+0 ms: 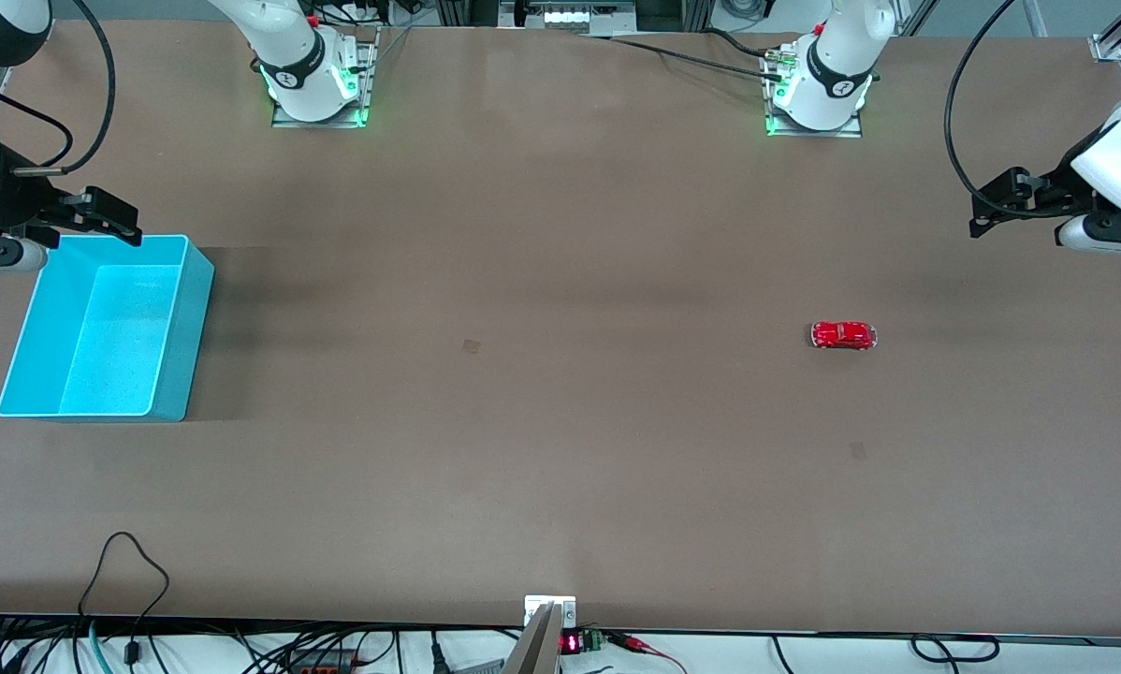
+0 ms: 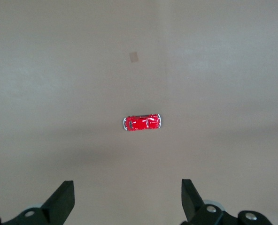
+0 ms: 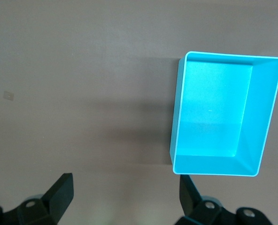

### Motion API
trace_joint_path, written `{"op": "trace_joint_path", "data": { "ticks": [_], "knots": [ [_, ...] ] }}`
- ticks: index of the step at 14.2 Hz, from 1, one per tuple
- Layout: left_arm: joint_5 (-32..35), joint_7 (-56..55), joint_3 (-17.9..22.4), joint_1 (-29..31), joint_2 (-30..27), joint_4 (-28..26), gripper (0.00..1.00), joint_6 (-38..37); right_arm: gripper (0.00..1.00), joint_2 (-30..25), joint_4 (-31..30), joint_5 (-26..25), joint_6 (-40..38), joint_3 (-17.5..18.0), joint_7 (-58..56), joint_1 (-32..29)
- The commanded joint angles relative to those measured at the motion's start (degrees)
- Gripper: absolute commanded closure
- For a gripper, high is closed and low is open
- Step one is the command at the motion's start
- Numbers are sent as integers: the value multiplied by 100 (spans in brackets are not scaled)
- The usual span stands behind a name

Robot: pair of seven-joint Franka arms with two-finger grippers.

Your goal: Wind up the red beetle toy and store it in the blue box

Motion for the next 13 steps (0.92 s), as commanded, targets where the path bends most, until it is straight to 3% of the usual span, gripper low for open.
{"op": "trace_joint_path", "data": {
  "ticks": [1,5,13],
  "knots": [
    [-26,-64,-48,-5,106,6,0,-291,0,44,114,114,-98,-10,-18,-11],
    [-18,-46,-57,4,247,41,0,-782,0,35,114,114,-98,-10,-18,-11],
    [9,576,-83,-49,413,-47,0,-758,0,44,114,114,-98,-10,-18,-11]
  ]
}}
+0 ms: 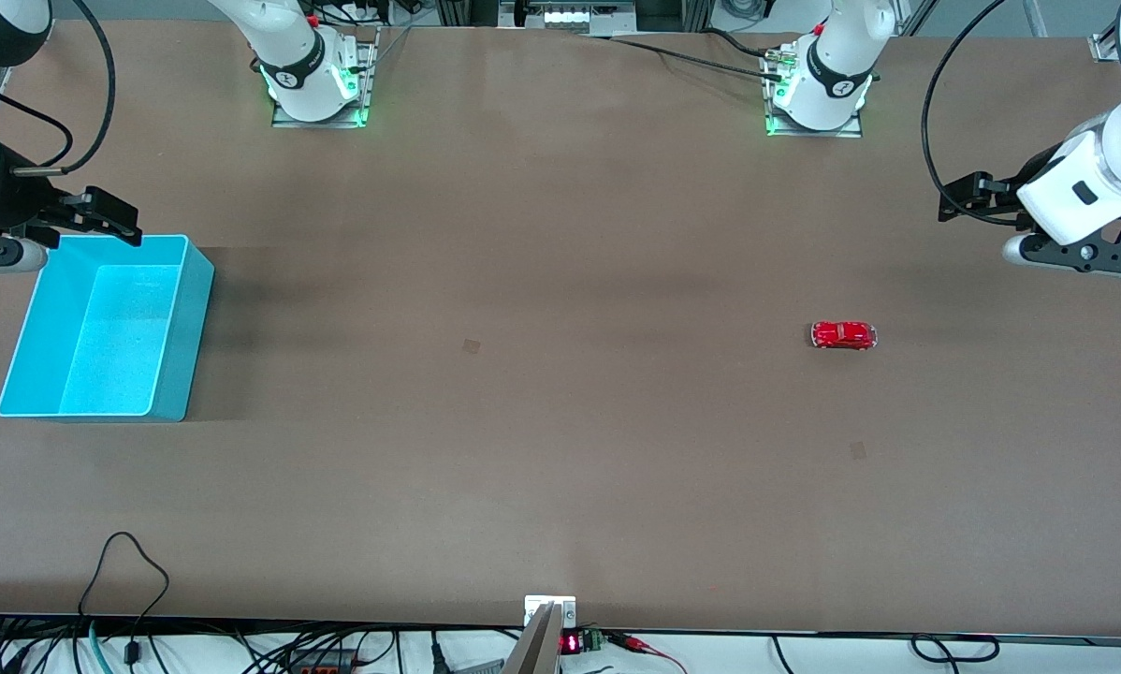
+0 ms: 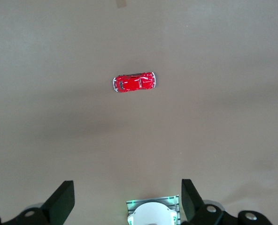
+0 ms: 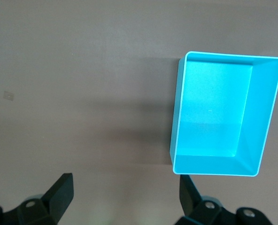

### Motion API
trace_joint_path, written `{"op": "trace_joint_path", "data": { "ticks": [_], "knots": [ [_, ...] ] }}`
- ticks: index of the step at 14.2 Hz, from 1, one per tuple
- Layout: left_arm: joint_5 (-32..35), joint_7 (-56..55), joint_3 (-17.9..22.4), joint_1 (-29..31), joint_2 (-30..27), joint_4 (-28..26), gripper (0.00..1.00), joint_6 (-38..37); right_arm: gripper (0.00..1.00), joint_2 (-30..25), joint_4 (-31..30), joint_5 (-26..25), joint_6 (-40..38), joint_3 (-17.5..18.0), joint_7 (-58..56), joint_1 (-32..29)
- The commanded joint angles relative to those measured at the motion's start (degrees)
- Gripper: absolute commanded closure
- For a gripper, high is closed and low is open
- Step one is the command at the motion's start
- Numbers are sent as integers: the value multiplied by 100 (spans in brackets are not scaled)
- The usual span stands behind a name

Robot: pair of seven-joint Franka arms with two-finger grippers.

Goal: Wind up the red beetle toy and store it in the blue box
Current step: 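Move the left gripper down over the red toy car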

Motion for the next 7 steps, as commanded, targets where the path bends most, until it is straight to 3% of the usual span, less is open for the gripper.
{"op": "trace_joint_path", "data": {
  "ticks": [1,4,7],
  "knots": [
    [17,769,-21,-38,167,-12,0,214,0,44,114,114,-98,-10,-18,-11],
    [377,2113,-108,-73,221,-502,0,1021,0,44,114,114,-98,-10,-18,-11],
    [623,4186,-117,-30,299,-1275,0,2399,0,44,123,114,-98,-10,-18,-11]
  ]
}}
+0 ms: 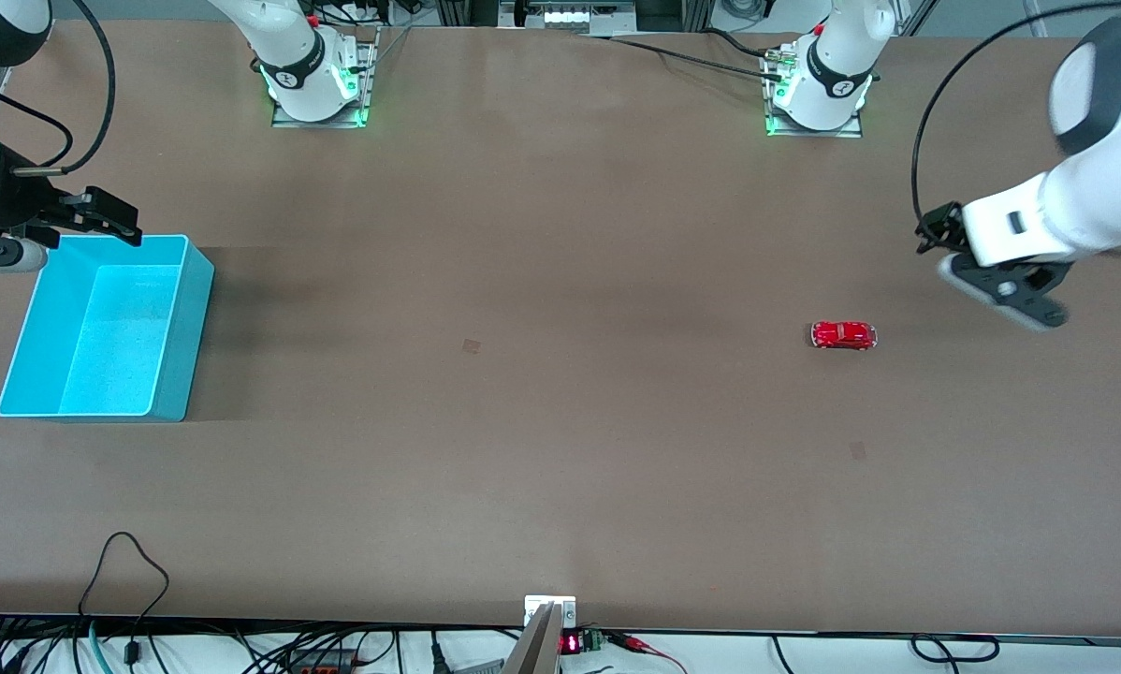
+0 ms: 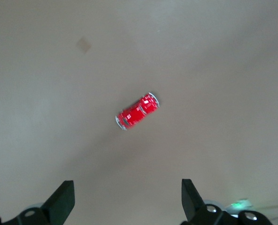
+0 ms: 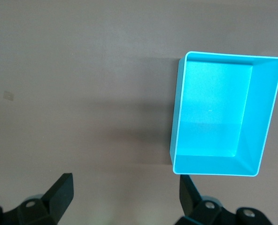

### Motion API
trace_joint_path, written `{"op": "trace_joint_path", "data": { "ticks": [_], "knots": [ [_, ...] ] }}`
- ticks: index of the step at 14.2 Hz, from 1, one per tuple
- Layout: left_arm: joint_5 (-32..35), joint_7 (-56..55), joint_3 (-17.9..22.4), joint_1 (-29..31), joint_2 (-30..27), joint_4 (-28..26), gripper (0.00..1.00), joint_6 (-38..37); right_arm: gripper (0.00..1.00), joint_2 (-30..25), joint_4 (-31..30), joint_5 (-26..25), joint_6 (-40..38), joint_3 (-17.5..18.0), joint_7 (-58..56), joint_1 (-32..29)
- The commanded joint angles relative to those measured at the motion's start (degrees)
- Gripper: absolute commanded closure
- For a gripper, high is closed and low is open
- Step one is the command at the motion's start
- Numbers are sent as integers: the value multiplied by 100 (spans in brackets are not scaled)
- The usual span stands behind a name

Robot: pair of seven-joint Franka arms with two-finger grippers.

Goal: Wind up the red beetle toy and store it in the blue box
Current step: 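Move the left gripper down over the red toy car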

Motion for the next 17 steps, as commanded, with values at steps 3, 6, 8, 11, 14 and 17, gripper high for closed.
{"op": "trace_joint_path", "data": {
  "ticks": [3,6,8,11,14,17],
  "knots": [
    [277,2282,-26,95,-57,-1696,0,2187,0,43,114,113,-97,-9,-18,-11],
    [286,3143,-35,148,82,-2525,0,3630,0,43,114,113,-97,-9,-18,-11],
    [277,3646,-35,165,521,-2501,0,3879,0,43,114,113,-97,-9,-18,-11],
    [286,3823,-26,165,996,-2518,0,4038,0,43,114,113,-97,-9,-18,-11],
    [286,4368,-35,253,1322,-2509,0,4485,0,43,114,113,-97,-9,-18,-11],
    [286,4412,-26,288,1499,-2658,0,4872,0,43,114,113,-97,-9,-18,-11]
  ]
}}
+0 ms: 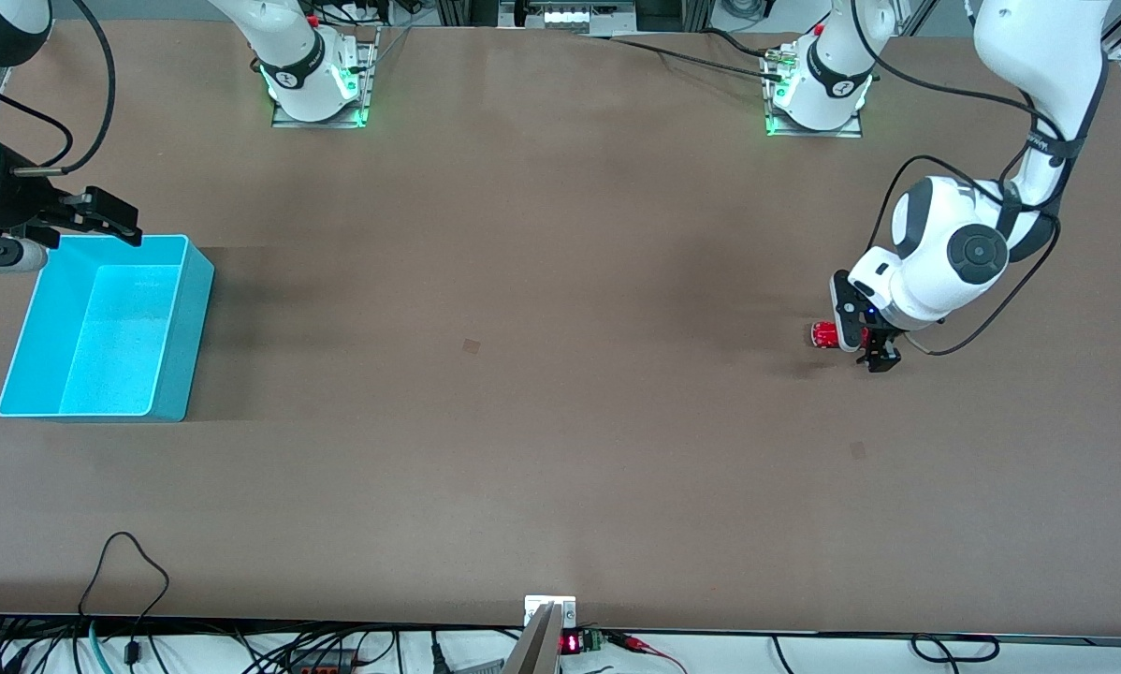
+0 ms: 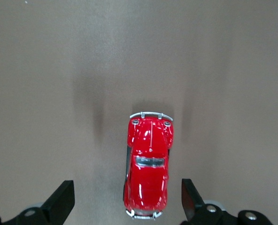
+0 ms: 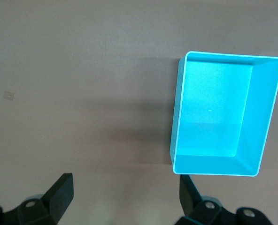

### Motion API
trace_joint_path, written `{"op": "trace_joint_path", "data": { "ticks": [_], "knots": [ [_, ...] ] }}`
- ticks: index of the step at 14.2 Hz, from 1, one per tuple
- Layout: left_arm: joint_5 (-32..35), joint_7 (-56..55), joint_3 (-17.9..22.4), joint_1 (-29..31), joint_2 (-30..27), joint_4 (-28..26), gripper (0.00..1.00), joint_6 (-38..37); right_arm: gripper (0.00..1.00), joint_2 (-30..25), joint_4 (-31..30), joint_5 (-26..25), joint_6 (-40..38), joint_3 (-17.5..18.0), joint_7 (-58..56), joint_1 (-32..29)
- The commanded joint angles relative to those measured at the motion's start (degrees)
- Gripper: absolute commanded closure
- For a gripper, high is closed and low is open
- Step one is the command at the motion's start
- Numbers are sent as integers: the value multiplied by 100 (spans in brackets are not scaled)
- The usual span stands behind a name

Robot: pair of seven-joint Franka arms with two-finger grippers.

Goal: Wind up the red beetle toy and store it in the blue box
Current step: 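Move the left gripper down over the red toy car, then close the left gripper on the red car's body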

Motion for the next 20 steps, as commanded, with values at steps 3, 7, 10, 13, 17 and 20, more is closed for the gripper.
{"op": "trace_joint_path", "data": {
  "ticks": [3,7,10,13,17,20],
  "knots": [
    [78,425,-31,95,177,-121,3,370,0,42,113,113,-96,-9,-18,-11],
    [78,752,-31,183,212,-156,29,361,0,42,113,113,-96,-9,-18,-11],
    [78,734,-40,218,203,-165,72,344,0,42,113,113,-96,-9,-18,-11],
    [78,699,-49,209,247,-156,90,344,0,42,113,113,-96,-9,-18,-11],
    [78,708,-49,218,247,-165,91,344,0,42,113,113,-96,-9,-18,-11],
    [78,734,-49,235,247,-165,91,335,0,42,113,113,-96,-9,-18,-11]
  ]
}}
